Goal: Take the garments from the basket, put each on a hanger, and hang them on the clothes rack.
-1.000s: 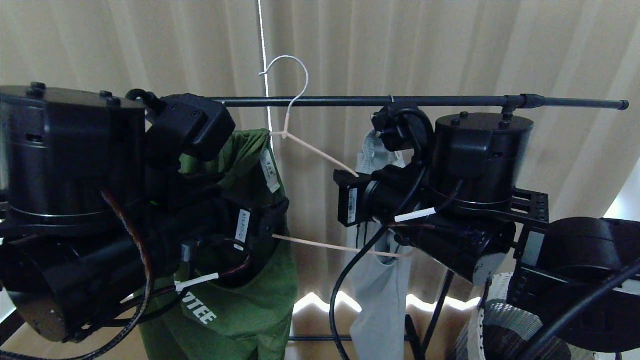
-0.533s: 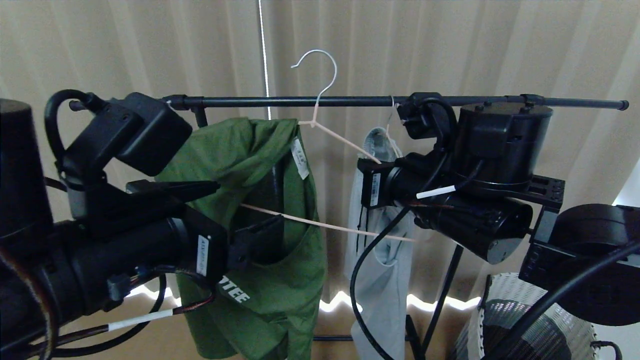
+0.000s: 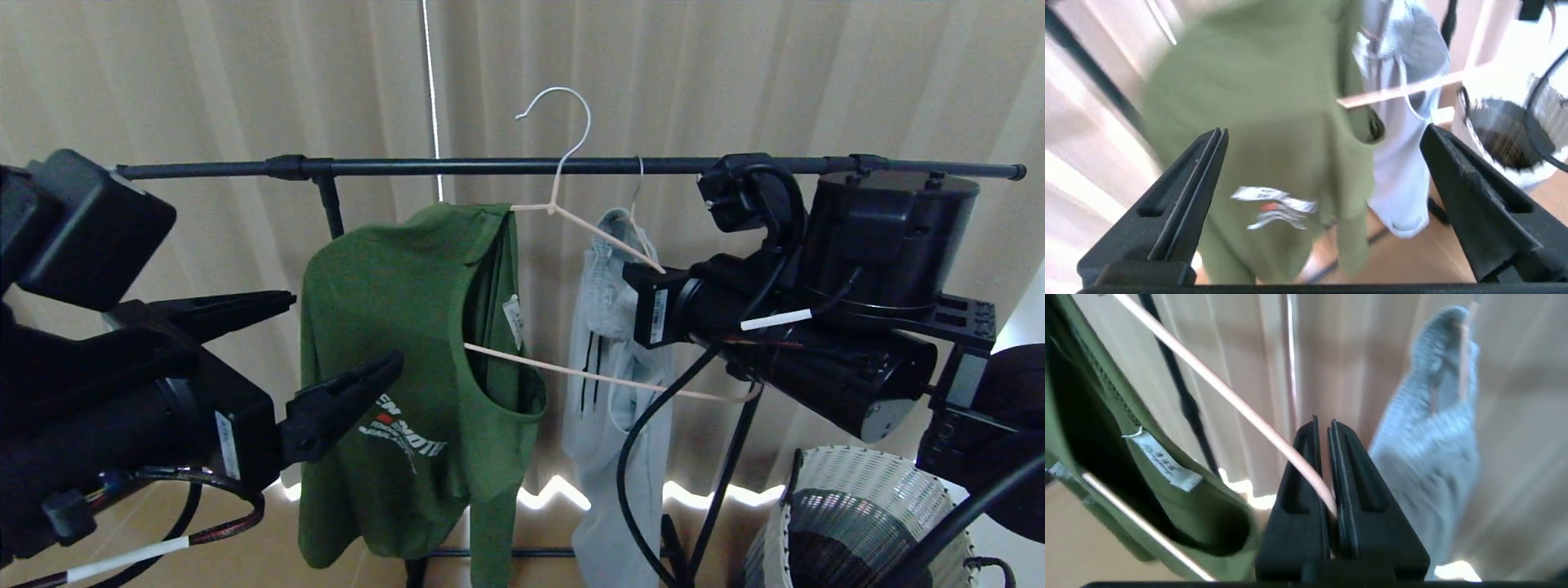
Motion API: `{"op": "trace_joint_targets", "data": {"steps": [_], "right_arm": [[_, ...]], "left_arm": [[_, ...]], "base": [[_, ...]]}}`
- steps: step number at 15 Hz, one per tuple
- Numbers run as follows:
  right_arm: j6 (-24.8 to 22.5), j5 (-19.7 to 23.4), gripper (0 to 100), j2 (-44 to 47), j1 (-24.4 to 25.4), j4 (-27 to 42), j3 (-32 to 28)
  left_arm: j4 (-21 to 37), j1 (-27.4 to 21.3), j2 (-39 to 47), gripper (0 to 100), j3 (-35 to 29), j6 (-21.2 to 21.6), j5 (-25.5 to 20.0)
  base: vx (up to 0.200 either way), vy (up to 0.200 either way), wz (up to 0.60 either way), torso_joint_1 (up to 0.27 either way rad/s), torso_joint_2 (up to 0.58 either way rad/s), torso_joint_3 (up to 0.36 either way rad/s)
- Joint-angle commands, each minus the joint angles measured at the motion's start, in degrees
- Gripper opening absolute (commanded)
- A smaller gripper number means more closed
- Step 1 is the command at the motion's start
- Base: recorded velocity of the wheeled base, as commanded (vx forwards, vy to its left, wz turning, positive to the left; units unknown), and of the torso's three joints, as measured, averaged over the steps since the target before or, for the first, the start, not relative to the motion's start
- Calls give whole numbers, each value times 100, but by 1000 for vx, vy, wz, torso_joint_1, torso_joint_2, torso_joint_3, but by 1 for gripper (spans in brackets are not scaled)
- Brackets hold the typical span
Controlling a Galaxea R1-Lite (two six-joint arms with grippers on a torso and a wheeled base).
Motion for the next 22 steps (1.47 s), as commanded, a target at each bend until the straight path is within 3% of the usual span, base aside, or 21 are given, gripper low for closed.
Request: {"op": "trace_joint_targets", "data": {"steps": [1, 5, 7, 9, 12, 16, 22], "right_arm": [[-7, 45, 0, -220, -88, -12, 262], [-306, 203, 0, -457, -97, -73, 622], [-552, 388, 0, -457, -97, -530, 815], [-825, 599, 0, -431, -97, -829, 947], [-869, 731, 0, -387, -70, -908, 930], [-1000, 986, 0, -387, -53, -926, 938], [-1018, 1197, 0, -370, 123, -1304, 965]], "left_arm": [[-306, 145, -130, 100, 140, 203, -234], [-403, 777, -86, 100, 78, 1100, -1148], [-403, 1182, -51, 100, 78, 1803, -2115], [-403, 1331, 230, 100, -27, 2497, -2624], [-412, 1296, 749, 100, -537, 2822, -2624], [-421, 1278, 1285, 100, -1082, 2822, -2633], [-456, 1217, 1584, 100, -1143, 2831, -2633]], "base": [[0, 0, 0, 0, 0, 0], [0, 0, 0, 0, 0, 0], [0, 0, 0, 0, 0, 0], [0, 0, 0, 0, 0, 0], [0, 0, 0, 0, 0, 0], [0, 0, 0, 0, 0, 0], [0, 0, 0, 0, 0, 0]]}}
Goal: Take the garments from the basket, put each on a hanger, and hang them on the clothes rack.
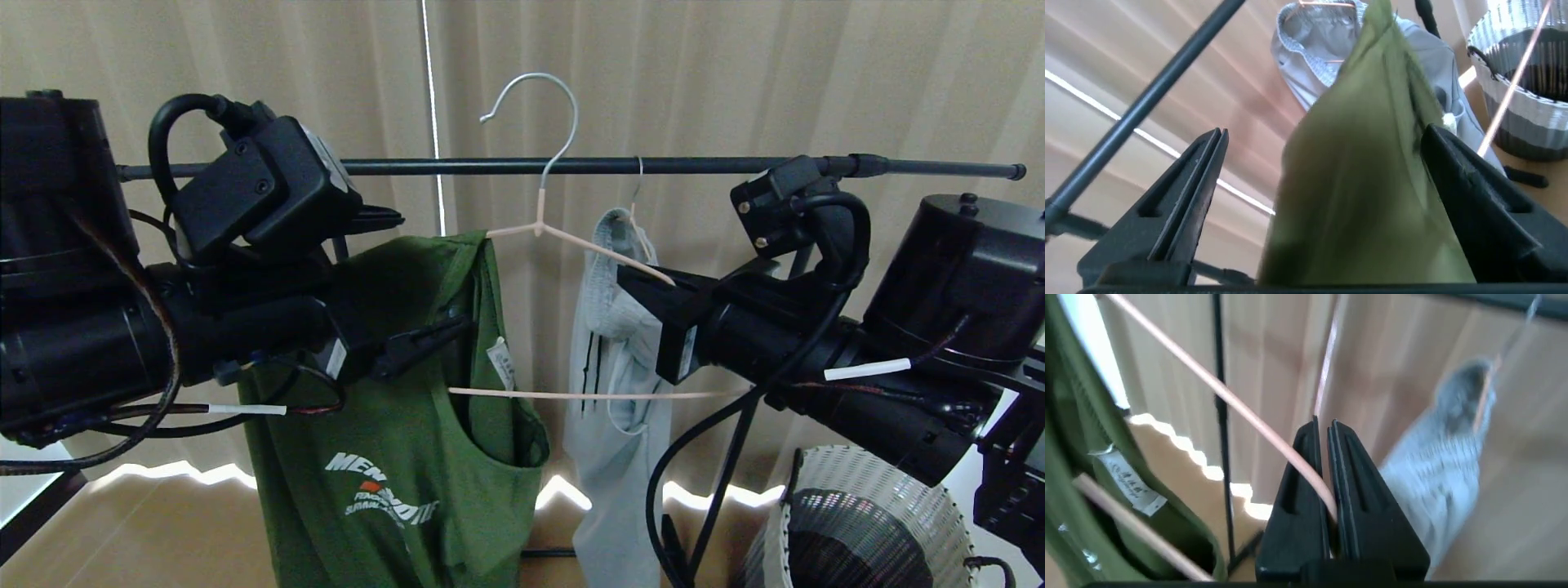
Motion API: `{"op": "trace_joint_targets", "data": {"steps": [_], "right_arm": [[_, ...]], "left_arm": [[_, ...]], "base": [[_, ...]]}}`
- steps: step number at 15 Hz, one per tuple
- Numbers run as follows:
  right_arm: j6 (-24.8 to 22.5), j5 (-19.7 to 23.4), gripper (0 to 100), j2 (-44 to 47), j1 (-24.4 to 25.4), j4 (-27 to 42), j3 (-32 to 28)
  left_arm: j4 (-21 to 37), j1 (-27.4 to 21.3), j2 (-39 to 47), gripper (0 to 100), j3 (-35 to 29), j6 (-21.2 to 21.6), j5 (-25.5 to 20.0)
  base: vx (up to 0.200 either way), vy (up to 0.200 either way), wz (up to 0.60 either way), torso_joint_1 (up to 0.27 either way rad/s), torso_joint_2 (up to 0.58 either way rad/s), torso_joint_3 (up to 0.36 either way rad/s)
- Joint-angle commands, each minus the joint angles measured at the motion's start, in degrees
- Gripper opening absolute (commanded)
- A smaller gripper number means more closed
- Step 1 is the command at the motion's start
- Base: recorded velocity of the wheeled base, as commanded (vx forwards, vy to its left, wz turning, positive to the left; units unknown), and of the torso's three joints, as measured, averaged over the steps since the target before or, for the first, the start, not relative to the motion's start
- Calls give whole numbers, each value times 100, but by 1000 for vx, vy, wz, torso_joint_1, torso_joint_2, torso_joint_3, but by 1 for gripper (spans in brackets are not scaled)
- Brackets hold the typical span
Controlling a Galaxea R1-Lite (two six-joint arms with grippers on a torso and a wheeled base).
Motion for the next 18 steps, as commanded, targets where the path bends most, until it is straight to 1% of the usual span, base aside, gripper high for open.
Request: {"op": "trace_joint_targets", "data": {"steps": [1, 4, 5, 10, 14, 16, 17, 18], "right_arm": [[-1, 27, 0, 19, 36, -9, 15], [-1, 27, 0, 19, 80, -18, 59], [-1, 45, 0, 19, 80, -18, 59], [8, 98, 0, -7, 80, -27, 68], [-10, 98, 0, 11, 71, -123, 77], [-19, 98, 0, 2, 71, -132, 77], [-19, 98, 0, 2, 71, -132, 77], [-19, 98, 100, 2, 71, -132, 77]], "left_arm": [[-87, -2, 170, 100, -30, 1, 12], [-183, -2, 179, 100, -12, 1, 12], [-183, -2, 179, 0, -12, 9, 12], [-183, -2, 161, 0, 49, 9, 12], [-201, -2, 109, 0, 234, 9, 21], [-394, 7, 73, 0, 375, 9, 21], [-596, 15, 82, 0, 462, 1, 30], [-746, 33, 82, 0, 542, -8, 39]], "base": [[0, 0, 0, 0, 0, 0], [0, 0, 0, 0, 0, 0], [0, 0, 0, 0, 0, 0], [0, 0, 0, 0, 0, 0], [0, 0, 0, 0, 0, 0], [0, 0, 0, 0, 0, 0], [0, 0, 0, 0, 0, 0], [0, 0, 0, 0, 0, 0]]}}
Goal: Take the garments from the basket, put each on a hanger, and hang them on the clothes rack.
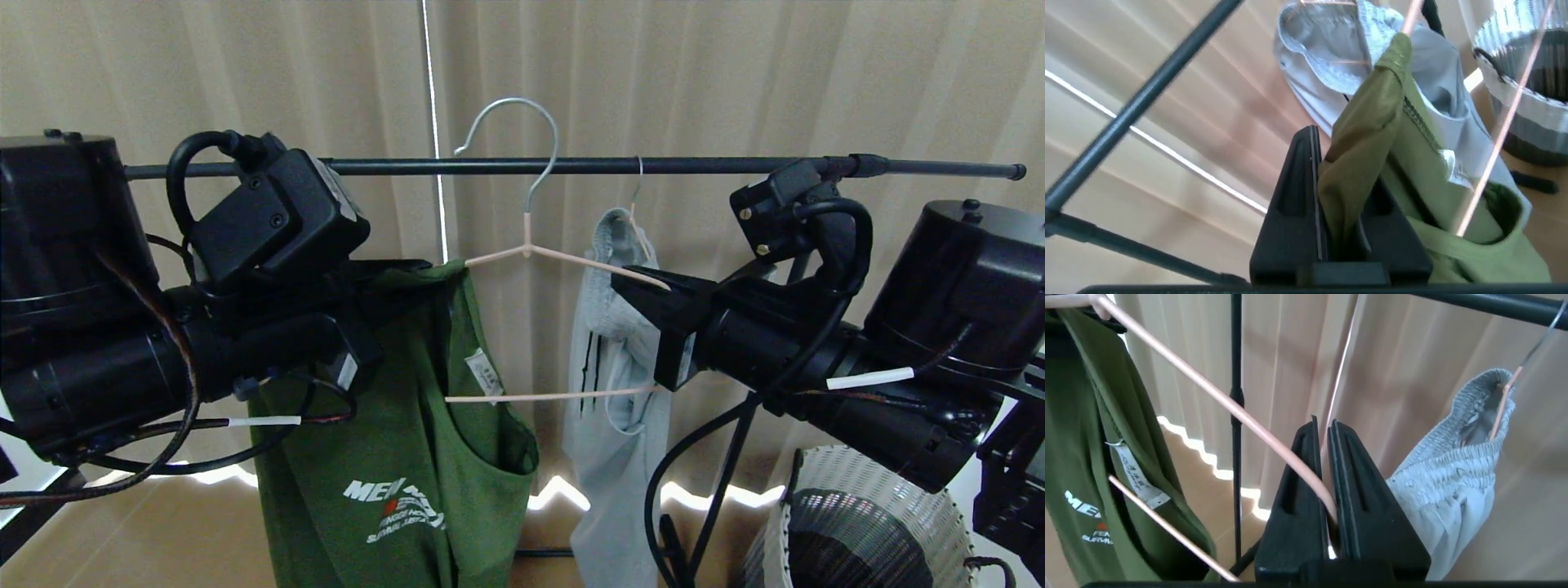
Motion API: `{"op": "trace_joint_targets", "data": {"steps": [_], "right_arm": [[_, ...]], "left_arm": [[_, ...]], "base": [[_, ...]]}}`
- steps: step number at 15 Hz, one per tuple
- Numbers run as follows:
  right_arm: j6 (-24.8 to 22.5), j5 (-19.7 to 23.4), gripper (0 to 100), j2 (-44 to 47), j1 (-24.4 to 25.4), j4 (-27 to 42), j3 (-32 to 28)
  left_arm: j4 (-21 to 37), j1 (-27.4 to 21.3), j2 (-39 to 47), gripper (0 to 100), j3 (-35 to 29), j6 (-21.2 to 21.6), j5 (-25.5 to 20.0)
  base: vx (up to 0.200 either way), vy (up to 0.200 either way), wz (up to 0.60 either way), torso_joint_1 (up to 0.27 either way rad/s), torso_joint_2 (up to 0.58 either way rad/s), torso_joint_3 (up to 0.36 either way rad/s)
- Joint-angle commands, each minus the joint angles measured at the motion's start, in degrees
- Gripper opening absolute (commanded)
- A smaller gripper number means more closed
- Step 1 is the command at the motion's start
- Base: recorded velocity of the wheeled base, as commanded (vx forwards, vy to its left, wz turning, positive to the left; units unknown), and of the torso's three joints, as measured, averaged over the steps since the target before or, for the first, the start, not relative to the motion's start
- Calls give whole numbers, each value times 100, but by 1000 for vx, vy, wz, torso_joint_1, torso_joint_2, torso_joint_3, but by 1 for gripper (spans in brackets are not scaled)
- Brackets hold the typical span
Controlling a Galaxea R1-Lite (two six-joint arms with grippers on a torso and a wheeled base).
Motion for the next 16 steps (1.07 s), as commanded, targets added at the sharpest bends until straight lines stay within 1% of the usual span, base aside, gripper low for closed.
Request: {"op": "trace_joint_targets", "data": {"steps": [1, 2, 3, 6, 7, 8, 9, 10, 12, 14, 16], "right_arm": [[-15, -10, 100, 11, 3, 18, -8], [-15, -10, 100, 11, 3, 18, 1], [-15, -45, 100, -16, -6, 18, 28], [-15, -45, 100, -148, -59, 9, 221], [-15, -45, 100, -165, -59, 9, 291], [-6, -54, 100, -165, -59, 9, 300], [-15, -45, 100, -165, -59, -35, 353], [-15, -28, 100, -165, -59, -88, 414], [-6, -1, 100, -148, -41, -158, 581], [29, 34, 100, -121, 11, -185, 634], [108, 113, 100, -95, 170, -185, 696]], "left_arm": [[-33, 29, -9, 0, 79, -3, 12], [-42, 37, -9, 0, 88, -3, 65], [-42, 37, -18, 0, 105, -12, 276], [-24, 64, -18, 0, 114, -12, 1102], [-24, 143, -9, 0, 149, -21, 1436], [-24, 178, -9, 0, 167, -30, 1559], [-33, 319, 0, 0, 237, -39, 1963], [-33, 371, -9, 0, 272, -118, 2174], [-42, 371, -53, 0, 281, -425, 2227], [-33, 371, -194, 0, 290, -443, 2227], [-33, 380, -247, 0, 272, -548, 2262]], "base": [[0, 0, 0, 0, 0, 0], [0, 0, 0, 0, 0, 0], [0, 0, 0, 0, 0, 0], [0, 0, 0, 0, 0, 0], [0, 0, 0, 0, 0, 0], [0, 0, 0, 0, 0, 0], [0, 0, 0, 0, 0, 0], [0, 0, 0, 0, 0, 0], [0, 0, 0, 0, 0, 0], [0, 0, 0, 0, 0, 0], [0, 0, 0, 0, 0, 0]]}}
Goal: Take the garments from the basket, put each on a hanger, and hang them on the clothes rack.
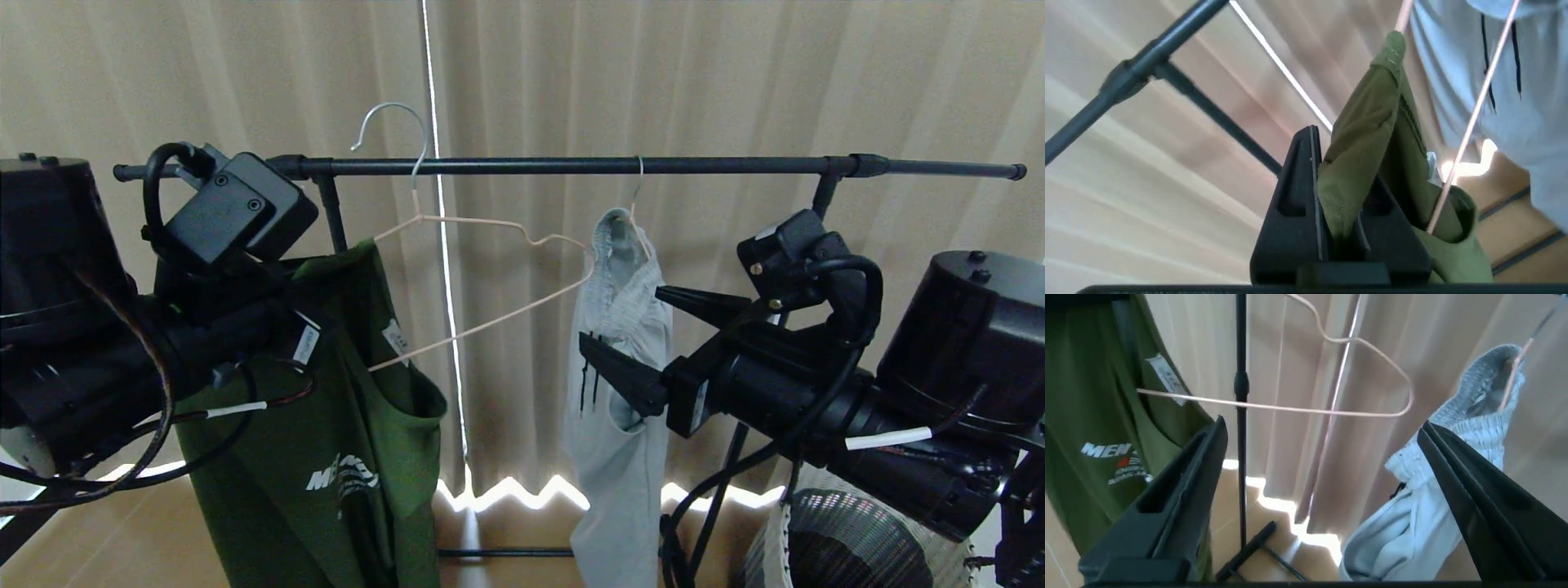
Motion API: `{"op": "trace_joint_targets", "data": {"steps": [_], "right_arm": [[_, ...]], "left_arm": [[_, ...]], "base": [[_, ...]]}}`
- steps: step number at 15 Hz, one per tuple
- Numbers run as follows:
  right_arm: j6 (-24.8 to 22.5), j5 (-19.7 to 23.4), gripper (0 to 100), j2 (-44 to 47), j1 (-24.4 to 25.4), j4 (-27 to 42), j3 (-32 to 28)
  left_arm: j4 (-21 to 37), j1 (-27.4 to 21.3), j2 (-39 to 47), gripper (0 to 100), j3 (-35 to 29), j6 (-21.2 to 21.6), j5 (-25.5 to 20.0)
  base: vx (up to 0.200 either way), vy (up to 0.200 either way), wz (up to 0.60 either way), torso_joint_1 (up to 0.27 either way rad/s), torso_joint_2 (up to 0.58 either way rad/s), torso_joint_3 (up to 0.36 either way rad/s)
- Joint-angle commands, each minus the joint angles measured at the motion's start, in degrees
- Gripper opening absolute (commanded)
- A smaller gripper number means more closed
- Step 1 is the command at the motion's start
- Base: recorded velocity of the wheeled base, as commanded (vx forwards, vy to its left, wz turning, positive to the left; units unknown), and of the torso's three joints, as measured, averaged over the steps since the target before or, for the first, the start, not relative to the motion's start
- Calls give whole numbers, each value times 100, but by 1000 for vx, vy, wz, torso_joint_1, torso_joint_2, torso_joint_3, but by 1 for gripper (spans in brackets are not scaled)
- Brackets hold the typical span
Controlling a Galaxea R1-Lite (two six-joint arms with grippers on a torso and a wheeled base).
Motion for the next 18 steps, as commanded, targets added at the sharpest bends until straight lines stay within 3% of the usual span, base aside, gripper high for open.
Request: {"op": "trace_joint_targets", "data": {"steps": [1, 3, 6, 11, 14, 18], "right_arm": [[124, 77, 100, 72, 205, -3, 61], [176, 86, 100, 186, 390, -3, 52], [176, 69, 100, 494, 451, -12, -35], [168, 7, 100, 1135, 469, 6, -563], [150, -37, 100, 1434, 469, 41, -853], [132, -46, 100, 1645, 469, 41, -923]], "left_arm": [[1, -3, -87, 0, -18, -135, 229], [-17, -82, -78, 0, -27, -425, 598], [-25, -319, -131, 0, -106, -882, 581], [-17, -662, -509, 0, -115, -873, 528], [-17, -882, -658, 0, -115, -865, 194], [-25, -1137, -676, 0, -150, -856, 141]], "base": [[0, 0, 0, 0, 0, 0], [0, 0, 0, 0, 0, 0], [0, 0, 0, 0, 0, 0], [0, 0, 0, 0, 0, 0], [0, 0, 0, 0, 0, 0], [0, 0, 0, 0, 0, 0]]}}
